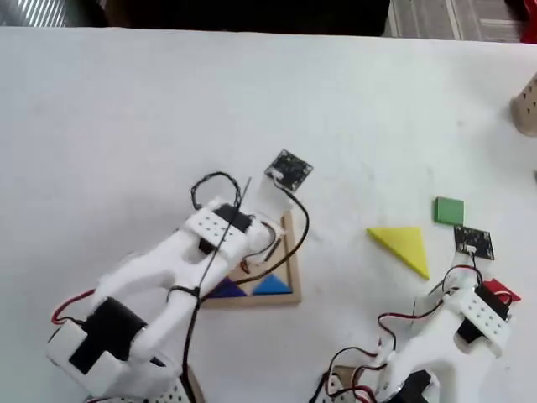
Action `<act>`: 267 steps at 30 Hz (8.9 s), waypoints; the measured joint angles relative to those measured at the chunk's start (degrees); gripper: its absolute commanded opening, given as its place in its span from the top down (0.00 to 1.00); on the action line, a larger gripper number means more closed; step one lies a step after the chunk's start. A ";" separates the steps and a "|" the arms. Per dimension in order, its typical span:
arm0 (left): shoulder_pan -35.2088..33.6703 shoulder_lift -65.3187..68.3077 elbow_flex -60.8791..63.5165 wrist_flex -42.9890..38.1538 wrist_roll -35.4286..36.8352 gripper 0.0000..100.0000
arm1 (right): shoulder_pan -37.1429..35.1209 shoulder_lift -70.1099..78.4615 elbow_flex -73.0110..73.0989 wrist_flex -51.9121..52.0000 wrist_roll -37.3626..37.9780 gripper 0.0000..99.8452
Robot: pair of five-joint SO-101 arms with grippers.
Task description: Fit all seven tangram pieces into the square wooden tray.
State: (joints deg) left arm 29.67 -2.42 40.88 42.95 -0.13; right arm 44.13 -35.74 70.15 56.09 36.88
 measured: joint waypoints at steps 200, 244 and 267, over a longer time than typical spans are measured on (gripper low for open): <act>-53.27 -18.20 19.08 -5.01 -5.71 0.87 | -0.44 0.00 0.00 0.00 0.35 0.98; -53.27 -15.21 16.97 -4.66 -5.71 0.87 | -20.75 16.35 -36.13 -4.57 -26.02 0.84; -53.27 -15.21 16.97 -4.66 -5.71 0.87 | -19.43 60.57 -69.71 0.97 -22.77 0.76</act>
State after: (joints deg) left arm -23.60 -17.63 57.85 38.29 -5.85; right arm 24.70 24.84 0.44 57.05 14.11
